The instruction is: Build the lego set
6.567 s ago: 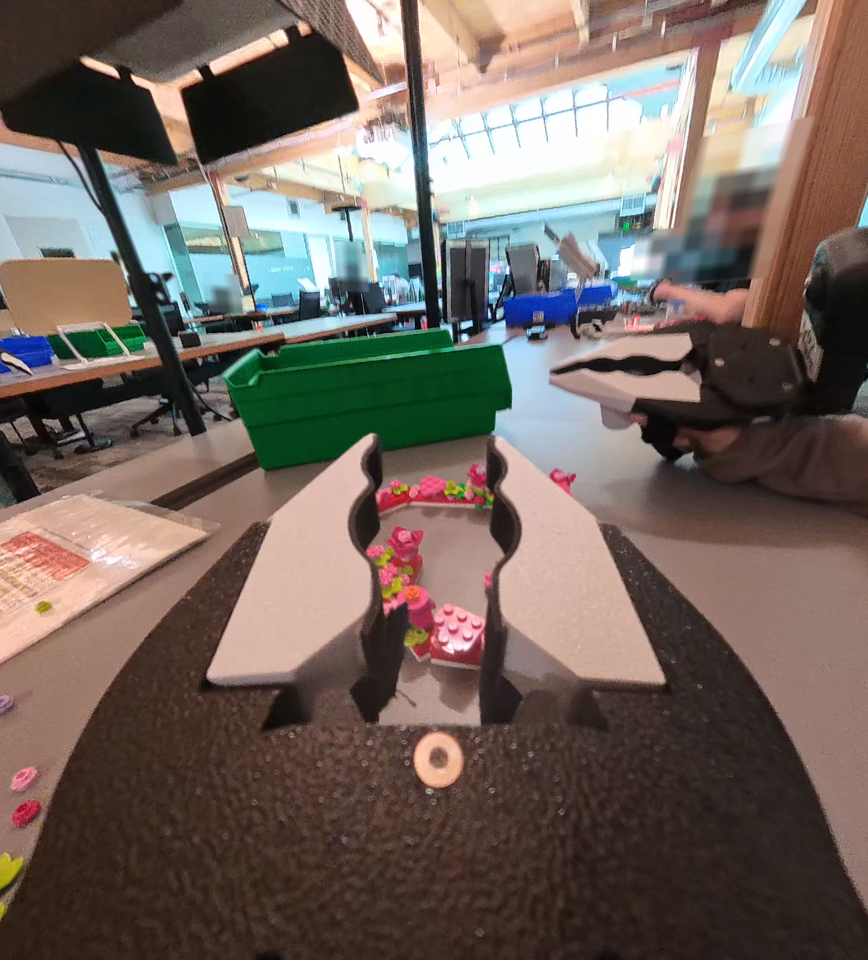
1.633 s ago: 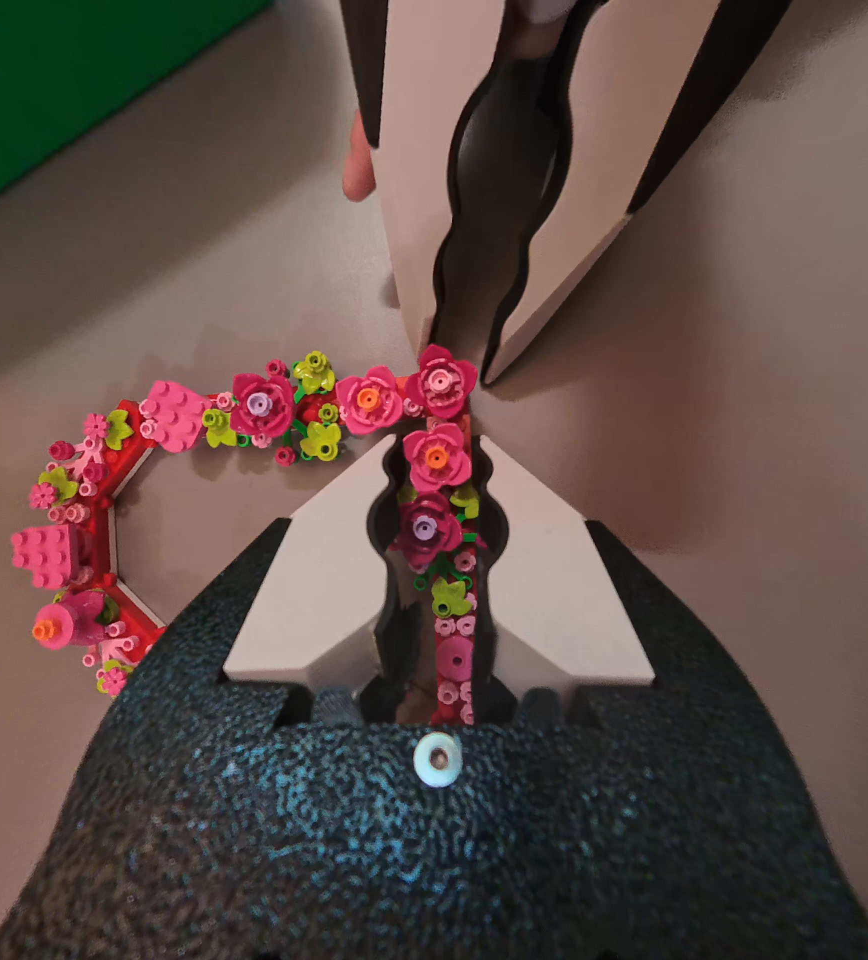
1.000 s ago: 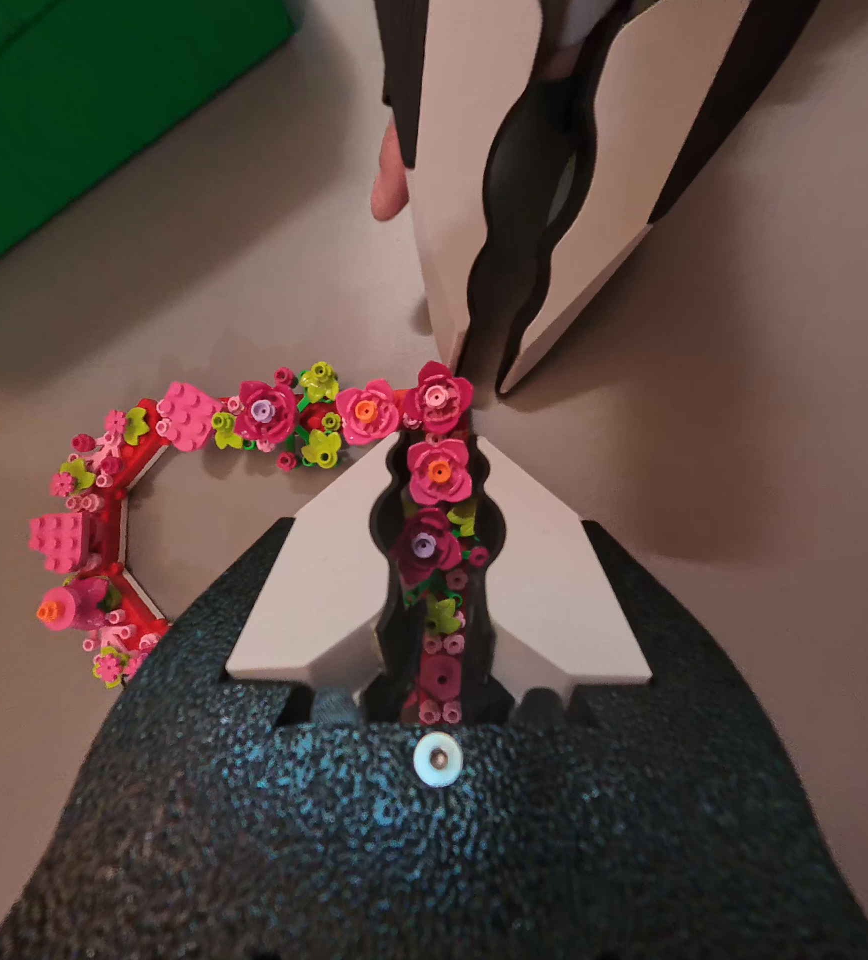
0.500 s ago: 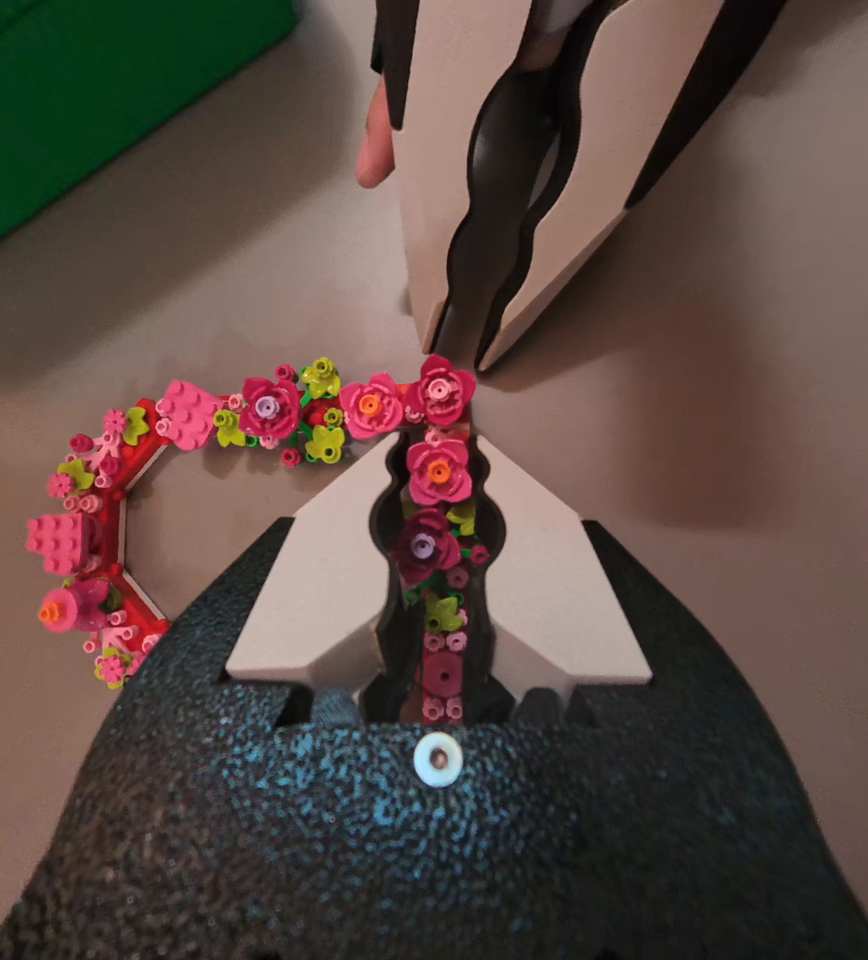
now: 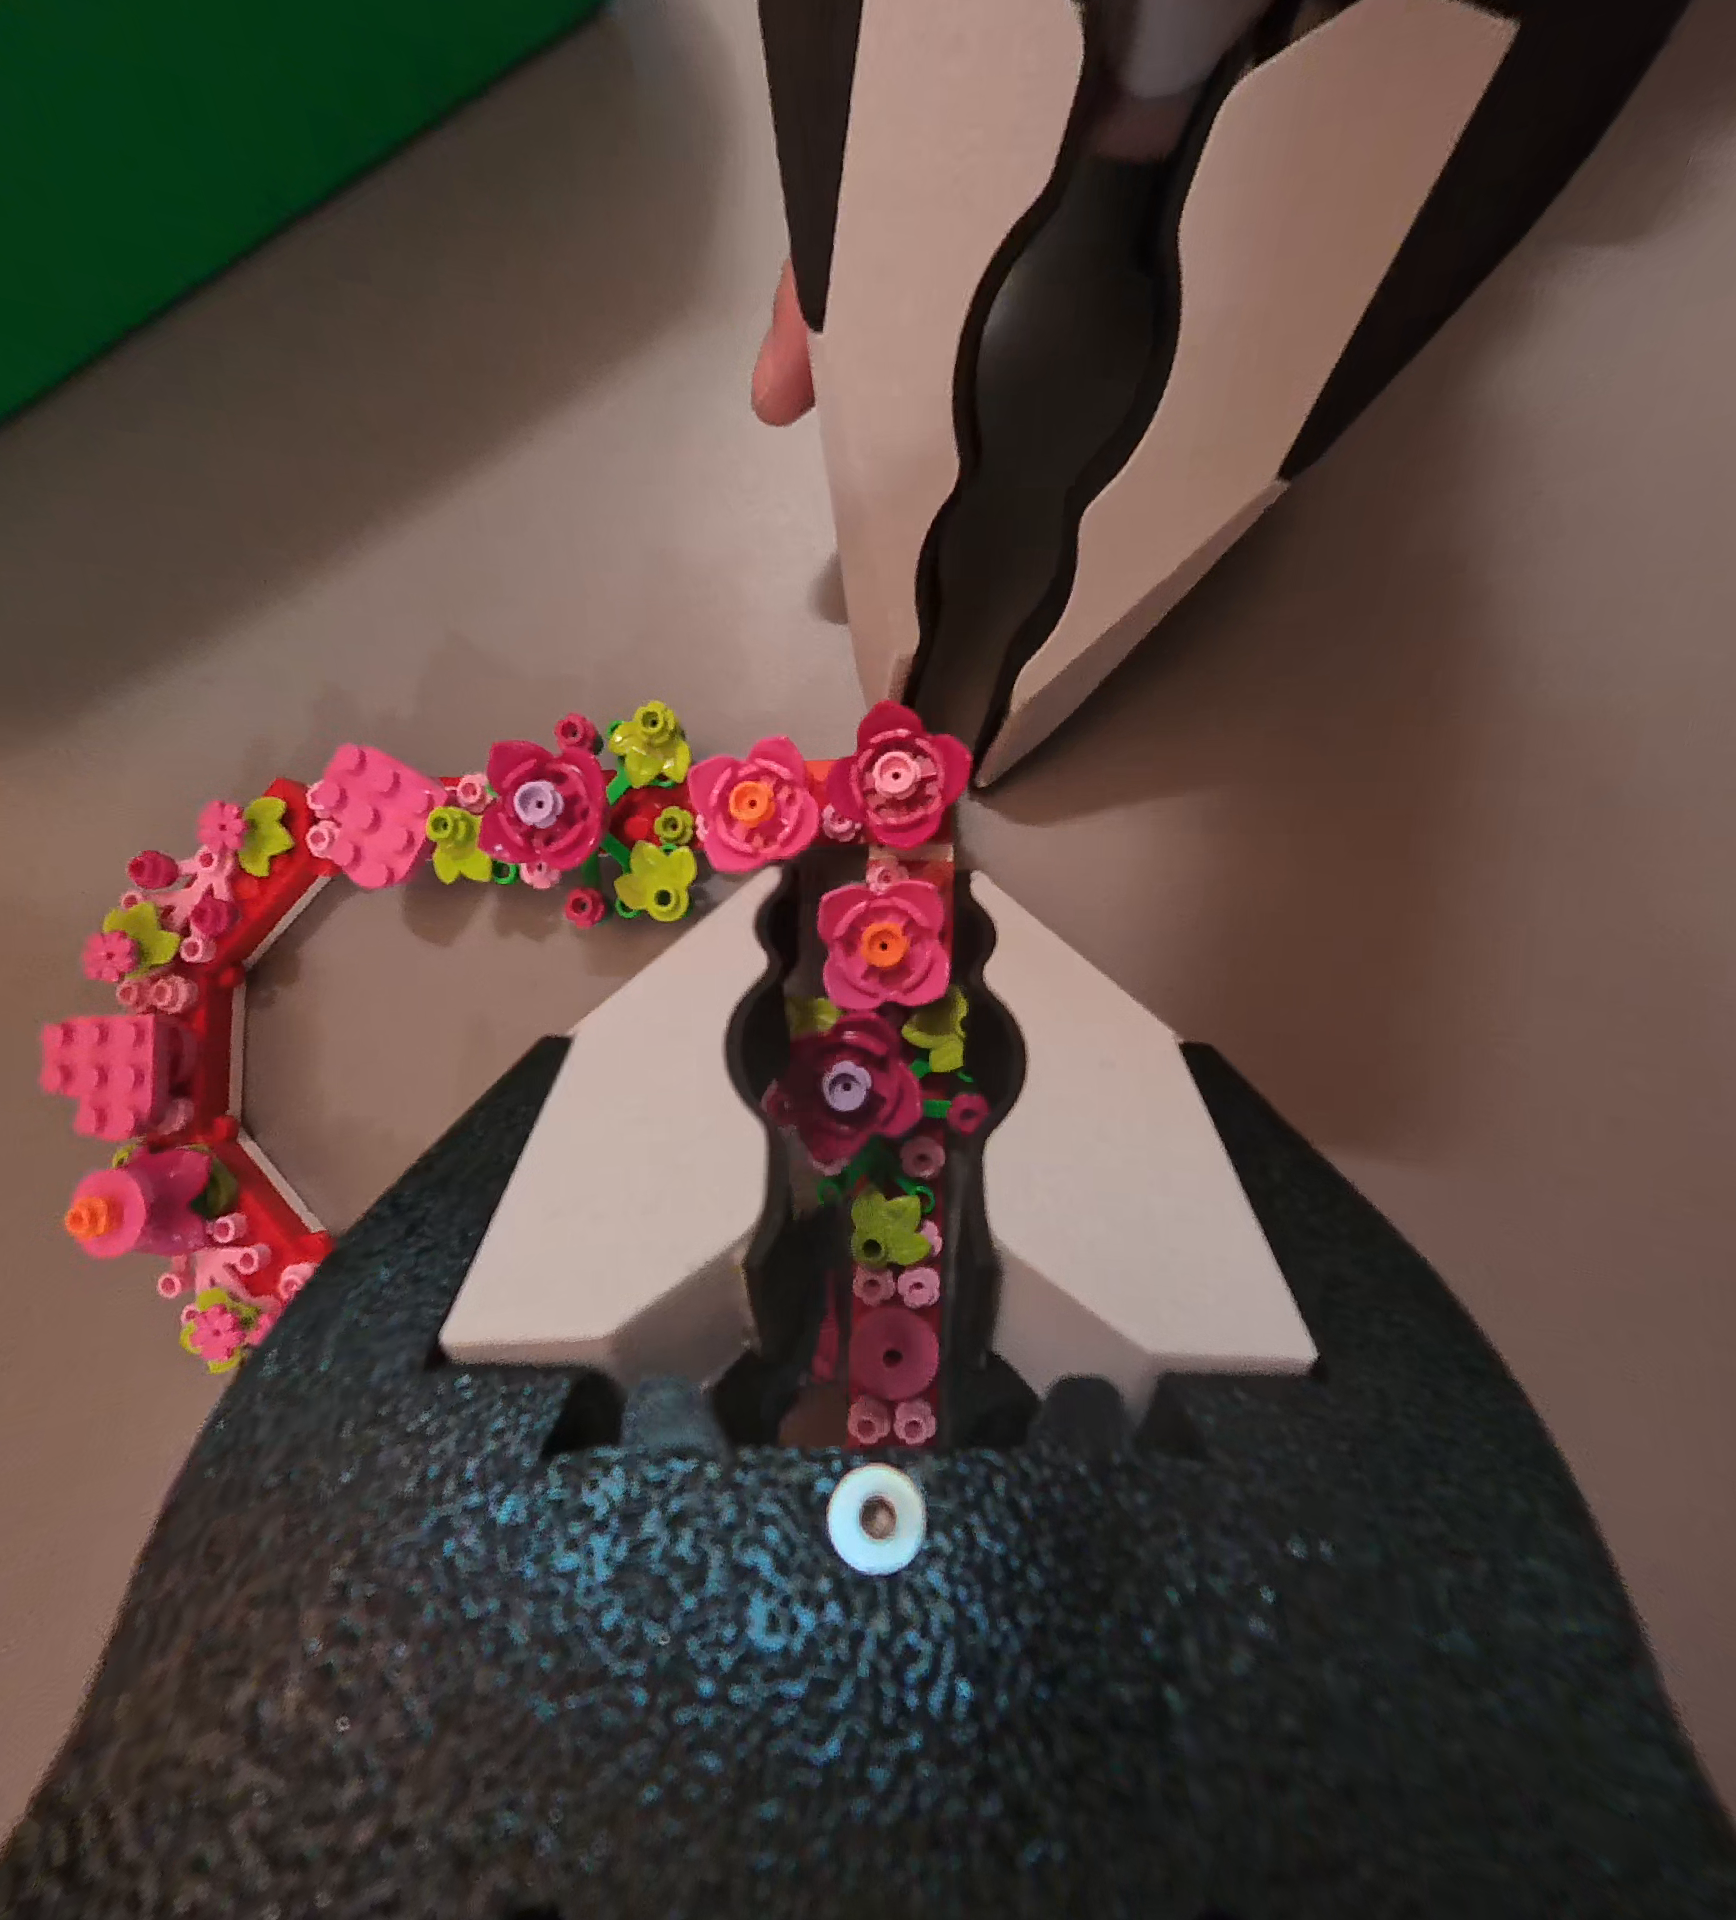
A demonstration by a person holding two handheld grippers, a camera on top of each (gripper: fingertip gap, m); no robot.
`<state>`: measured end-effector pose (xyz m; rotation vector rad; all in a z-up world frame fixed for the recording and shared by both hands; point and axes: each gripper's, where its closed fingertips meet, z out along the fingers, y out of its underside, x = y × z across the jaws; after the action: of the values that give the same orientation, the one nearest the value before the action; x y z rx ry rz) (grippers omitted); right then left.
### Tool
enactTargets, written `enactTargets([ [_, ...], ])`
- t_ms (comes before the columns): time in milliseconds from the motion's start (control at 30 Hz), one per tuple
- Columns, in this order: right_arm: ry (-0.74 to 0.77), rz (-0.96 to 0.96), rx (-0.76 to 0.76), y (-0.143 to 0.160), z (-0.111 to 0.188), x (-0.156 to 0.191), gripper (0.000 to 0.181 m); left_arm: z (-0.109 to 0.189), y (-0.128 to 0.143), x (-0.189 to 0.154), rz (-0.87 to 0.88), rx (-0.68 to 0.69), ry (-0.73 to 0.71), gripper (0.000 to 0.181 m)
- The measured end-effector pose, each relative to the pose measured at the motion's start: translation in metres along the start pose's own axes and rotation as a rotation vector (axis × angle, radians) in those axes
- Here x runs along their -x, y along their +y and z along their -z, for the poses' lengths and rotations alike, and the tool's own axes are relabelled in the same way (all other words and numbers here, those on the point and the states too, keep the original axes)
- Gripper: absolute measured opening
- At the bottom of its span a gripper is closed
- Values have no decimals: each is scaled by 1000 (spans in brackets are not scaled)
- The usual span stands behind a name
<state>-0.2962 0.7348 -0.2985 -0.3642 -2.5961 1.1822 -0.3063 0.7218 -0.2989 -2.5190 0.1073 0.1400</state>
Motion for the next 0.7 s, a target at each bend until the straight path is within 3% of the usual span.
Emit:
enactTargets([
  [700, 1, -19, -1, -3, -2, 3, 13, 8, 11, -4, -21, 49, 69, 22],
])
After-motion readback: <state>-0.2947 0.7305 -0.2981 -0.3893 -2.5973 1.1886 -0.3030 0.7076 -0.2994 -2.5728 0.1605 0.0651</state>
